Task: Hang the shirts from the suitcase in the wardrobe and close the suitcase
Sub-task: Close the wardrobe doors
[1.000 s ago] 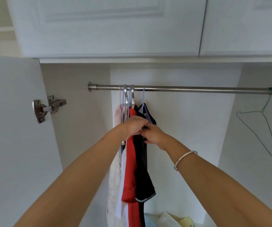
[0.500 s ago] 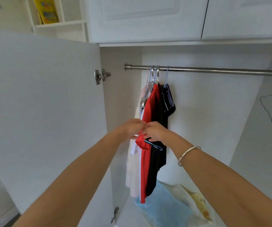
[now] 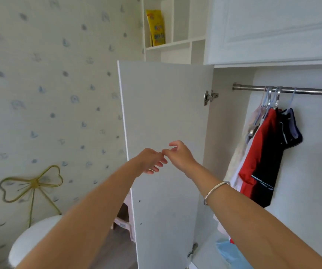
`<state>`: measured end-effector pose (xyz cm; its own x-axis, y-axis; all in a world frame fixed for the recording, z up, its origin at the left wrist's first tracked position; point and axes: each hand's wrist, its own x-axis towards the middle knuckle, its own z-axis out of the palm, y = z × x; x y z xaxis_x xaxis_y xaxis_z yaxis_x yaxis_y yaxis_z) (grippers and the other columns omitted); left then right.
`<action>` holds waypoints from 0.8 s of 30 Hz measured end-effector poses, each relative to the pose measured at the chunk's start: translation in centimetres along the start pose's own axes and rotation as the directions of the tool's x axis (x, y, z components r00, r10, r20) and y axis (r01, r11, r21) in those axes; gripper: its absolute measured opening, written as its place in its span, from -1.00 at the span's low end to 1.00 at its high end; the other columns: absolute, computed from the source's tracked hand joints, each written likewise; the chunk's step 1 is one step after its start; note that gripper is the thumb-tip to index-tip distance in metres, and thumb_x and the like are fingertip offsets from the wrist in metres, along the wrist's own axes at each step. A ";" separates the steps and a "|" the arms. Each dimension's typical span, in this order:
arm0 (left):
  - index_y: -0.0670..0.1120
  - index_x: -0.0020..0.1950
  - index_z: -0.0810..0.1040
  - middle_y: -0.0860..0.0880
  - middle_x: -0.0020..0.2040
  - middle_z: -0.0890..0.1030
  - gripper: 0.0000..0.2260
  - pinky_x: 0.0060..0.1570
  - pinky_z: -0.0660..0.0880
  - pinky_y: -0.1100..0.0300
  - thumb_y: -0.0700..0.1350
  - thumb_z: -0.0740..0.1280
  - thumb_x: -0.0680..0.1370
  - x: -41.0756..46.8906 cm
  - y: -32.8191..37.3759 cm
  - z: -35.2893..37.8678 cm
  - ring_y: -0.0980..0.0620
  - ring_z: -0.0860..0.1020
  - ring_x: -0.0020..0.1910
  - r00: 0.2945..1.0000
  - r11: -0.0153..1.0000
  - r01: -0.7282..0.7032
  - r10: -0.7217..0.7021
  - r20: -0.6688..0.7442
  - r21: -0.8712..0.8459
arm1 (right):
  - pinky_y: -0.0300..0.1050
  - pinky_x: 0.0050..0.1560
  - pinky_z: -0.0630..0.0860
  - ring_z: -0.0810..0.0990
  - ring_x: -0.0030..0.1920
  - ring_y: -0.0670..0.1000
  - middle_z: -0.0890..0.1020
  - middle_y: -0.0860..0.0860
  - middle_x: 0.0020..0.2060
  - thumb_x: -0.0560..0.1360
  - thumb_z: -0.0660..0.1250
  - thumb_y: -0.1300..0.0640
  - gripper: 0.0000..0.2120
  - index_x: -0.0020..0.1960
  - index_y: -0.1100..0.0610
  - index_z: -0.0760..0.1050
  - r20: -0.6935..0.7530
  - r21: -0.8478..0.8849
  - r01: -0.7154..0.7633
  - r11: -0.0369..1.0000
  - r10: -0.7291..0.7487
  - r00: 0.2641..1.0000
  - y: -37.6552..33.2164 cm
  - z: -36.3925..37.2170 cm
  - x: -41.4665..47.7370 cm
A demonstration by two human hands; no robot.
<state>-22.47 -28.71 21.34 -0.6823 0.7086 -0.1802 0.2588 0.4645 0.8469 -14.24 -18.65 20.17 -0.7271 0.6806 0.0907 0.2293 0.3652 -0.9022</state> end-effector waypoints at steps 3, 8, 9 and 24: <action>-0.19 -0.17 0.60 -0.03 -0.26 0.66 -0.68 -0.31 0.46 0.26 0.01 0.21 0.58 -1.3 -1.5 -4.0 -0.01 0.58 -0.29 0.987 0.999 -0.020 0.024 -0.160 0.029 | -0.17 0.03 0.36 0.48 0.12 0.05 0.43 0.09 0.22 0.46 0.38 0.00 -0.53 0.28 0.15 0.35 -0.036 0.069 0.048 0.996 -0.046 0.998 -2.2 4.0 -0.2; -0.12 -0.18 0.43 -0.09 -0.17 0.55 -0.77 -0.17 0.48 0.15 0.02 0.35 0.49 -0.9 -2.8 -7.8 -0.10 0.51 -0.24 0.879 0.995 -0.088 0.104 -0.465 0.056 | -0.20 0.14 0.35 0.41 0.22 0.06 0.25 0.09 0.38 0.44 0.44 0.00 -0.30 0.45 0.12 0.19 -0.120 0.159 0.125 0.979 -0.106 0.987 -4.6 7.7 -0.2; -0.11 -0.02 0.45 -0.09 0.00 0.55 -0.78 0.01 0.53 0.06 0.01 0.35 0.49 -0.8 -2.8 -8.2 -0.11 0.55 -0.06 0.895 0.993 -0.117 0.103 -0.434 -0.005 | -0.18 0.19 0.35 0.39 0.31 0.09 0.22 0.09 0.41 0.45 0.43 0.02 -0.27 0.49 0.09 0.13 -0.119 0.160 0.138 0.977 -0.119 0.986 -4.9 8.0 -0.3; -0.06 0.40 0.32 -0.04 0.16 0.48 -0.59 -0.01 0.41 0.21 -0.22 0.19 0.55 -2.4 -2.5 -8.1 0.01 0.45 0.14 0.981 0.970 -0.178 0.161 -0.107 -0.168 | -0.24 0.11 0.34 0.37 0.37 0.06 0.27 0.07 0.42 0.47 0.40 0.16 -0.27 0.53 0.06 0.11 -0.063 0.115 0.197 0.974 -0.191 0.980 -5.2 8.6 -1.9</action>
<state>-27.01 -35.93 23.68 -0.7009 0.7131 0.0135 0.2571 0.2350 0.9374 -19.60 -27.35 21.11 -0.7155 0.6366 0.2877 0.0053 0.4168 -0.9090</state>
